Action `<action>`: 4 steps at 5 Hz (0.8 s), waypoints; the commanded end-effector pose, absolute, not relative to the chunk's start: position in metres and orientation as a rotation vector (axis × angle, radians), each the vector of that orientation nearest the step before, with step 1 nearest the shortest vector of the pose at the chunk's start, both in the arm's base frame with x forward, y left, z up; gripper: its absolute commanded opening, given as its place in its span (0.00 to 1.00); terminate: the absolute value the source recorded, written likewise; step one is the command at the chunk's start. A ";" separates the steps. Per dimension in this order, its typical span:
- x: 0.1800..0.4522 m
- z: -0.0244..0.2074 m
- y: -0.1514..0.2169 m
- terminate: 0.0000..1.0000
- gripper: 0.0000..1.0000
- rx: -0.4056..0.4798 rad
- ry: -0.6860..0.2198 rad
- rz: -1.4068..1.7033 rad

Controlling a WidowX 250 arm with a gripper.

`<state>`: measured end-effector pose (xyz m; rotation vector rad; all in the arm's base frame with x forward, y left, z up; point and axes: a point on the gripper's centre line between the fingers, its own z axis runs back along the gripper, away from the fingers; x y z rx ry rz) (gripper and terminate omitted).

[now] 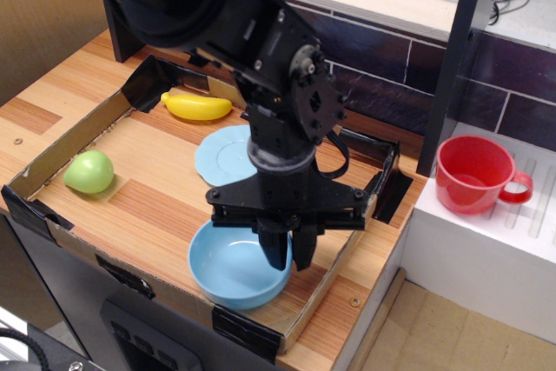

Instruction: Take bowl off plate

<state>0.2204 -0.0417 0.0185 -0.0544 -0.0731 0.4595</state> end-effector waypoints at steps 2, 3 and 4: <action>0.228 0.091 0.007 0.00 1.00 -0.126 -0.161 0.507; 0.241 0.106 0.039 0.00 1.00 -0.087 -0.217 0.564; 0.241 0.106 0.039 0.00 1.00 -0.087 -0.217 0.564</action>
